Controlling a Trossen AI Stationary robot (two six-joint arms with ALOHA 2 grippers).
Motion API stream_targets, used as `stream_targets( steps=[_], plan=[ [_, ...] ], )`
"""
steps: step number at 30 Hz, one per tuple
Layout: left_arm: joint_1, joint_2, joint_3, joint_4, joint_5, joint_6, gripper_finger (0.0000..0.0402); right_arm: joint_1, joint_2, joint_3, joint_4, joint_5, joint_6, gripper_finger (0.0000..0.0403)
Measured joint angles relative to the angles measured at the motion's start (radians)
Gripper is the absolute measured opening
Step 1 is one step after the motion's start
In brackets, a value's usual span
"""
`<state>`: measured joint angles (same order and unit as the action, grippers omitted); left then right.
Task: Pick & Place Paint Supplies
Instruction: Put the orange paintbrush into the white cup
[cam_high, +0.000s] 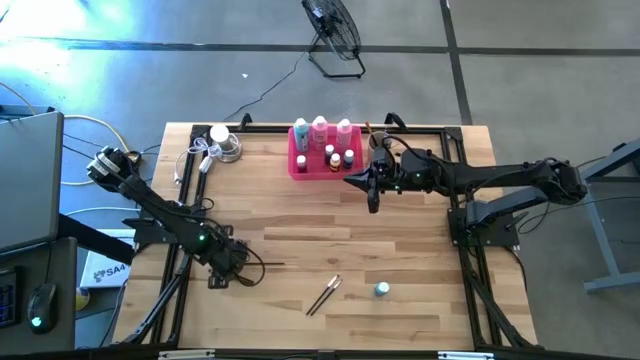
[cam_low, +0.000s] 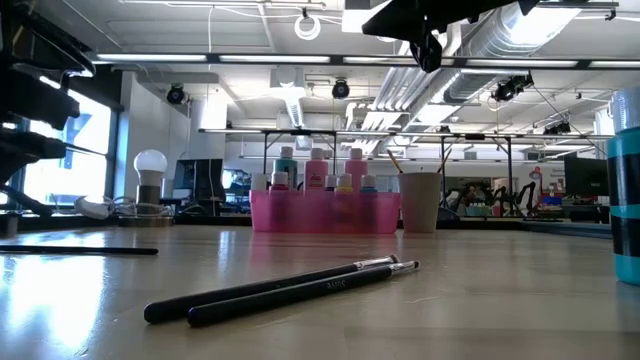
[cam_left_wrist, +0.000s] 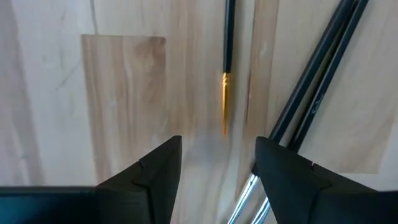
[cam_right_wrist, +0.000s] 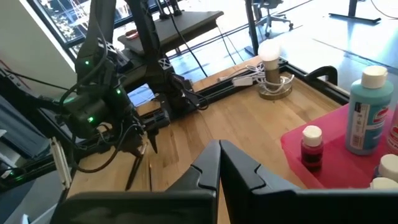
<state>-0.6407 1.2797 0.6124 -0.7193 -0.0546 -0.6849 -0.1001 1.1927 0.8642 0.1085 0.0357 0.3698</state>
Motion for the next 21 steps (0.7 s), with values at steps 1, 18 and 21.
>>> stream_targets(
  steps=[1,18,21],
  plan=[
    [0.0,0.0,-0.007,0.018,0.005,0.0,0.0198,0.0,0.0,0.0,0.0,0.0,0.0,0.0002],
    [0.078,-0.003,-0.067,0.12,0.025,0.005,0.0184,0.0,0.0,0.0,0.0,0.0,0.001,0.0002],
    [0.078,-0.003,-0.068,0.117,0.019,0.008,0.0155,0.0,0.0,0.0,0.0,0.0,0.0,0.0002]
  ],
)
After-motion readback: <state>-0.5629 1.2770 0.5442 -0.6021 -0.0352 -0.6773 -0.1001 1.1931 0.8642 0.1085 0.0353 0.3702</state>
